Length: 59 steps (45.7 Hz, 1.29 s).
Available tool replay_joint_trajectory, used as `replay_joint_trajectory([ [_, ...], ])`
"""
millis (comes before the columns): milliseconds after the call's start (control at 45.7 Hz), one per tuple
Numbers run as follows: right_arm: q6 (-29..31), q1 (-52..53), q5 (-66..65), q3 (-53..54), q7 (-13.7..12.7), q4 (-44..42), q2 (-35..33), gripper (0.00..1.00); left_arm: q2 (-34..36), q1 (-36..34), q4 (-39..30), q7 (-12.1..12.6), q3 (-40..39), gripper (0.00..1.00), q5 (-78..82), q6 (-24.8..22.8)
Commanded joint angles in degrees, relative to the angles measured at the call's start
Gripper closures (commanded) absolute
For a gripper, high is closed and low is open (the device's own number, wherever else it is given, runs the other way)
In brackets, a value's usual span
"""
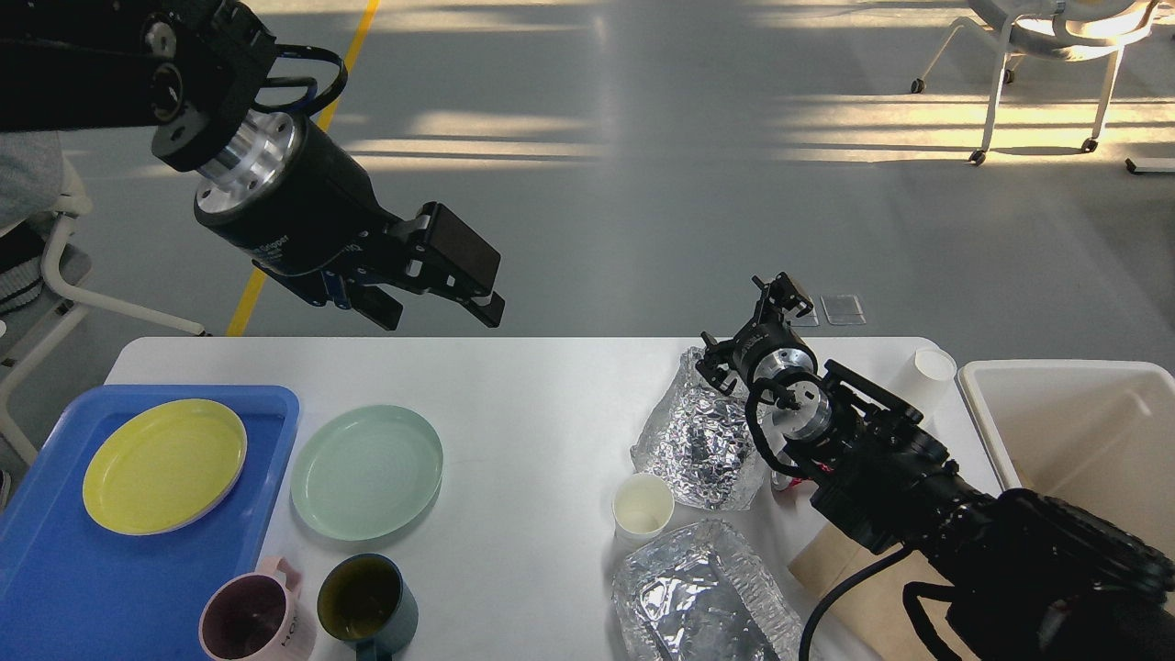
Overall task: Tidy desktop
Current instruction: 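Raise the left arm up and away from the table, then lower the left gripper onto the dark teal cup and grasp it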
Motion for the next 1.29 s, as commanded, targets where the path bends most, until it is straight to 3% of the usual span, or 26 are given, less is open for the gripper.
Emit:
replay_joint_trajectory([
  [0,0.0,0.0,0.0,0.0,0.0,0.0,0.0,0.0,0.2,-1.6,0.0,0.0,0.4,0.03,0.2,-1.0],
  [88,0.0,0.0,0.0,0.0,0.0,0.0,0.0,0.0,0.2,-1.6,-0.1,0.3,0.6,0.03,0.3,-1.0],
  [131,0.0,-0.1,0.0,0.0,0.0,0.0,0.0,0.0,-0.1,-1.6,-0.3,1.8,1.1,0.03,0.4,-1.7],
  [328,0.0,0.0,0.0,0.0,0.0,0.0,0.0,0.0,-0.8,-1.1,-1.1,18.6,1.2,0.03,0.9,-8.2],
  [416,0.0,0.0,0.0,0.0,0.0,0.0,0.0,0.0,-0.9,-1.1,-1.1,22.8,1.2,0.03,0.9,-8.6],
  [635,0.0,-0.1,0.0,0.0,0.0,0.0,0.0,0.0,-0.8,-1.1,-0.8,30.8,1.7,0.03,1.8,-8.4],
  [700,0.0,0.0,0.1,0.0,0.0,0.0,0.0,0.0,-0.8,-1.1,-0.7,31.7,1.7,0.03,1.9,-8.4],
  [1028,0.0,-0.1,0.0,0.0,0.0,0.0,0.0,0.0,-0.8,-0.2,-0.3,31.2,0.4,0.03,1.8,-8.0],
  [1269,0.0,0.0,0.0,0.0,0.0,0.0,0.0,0.0,-2.2,10.0,-0.3,32.3,-0.7,0.03,1.8,-6.1],
])
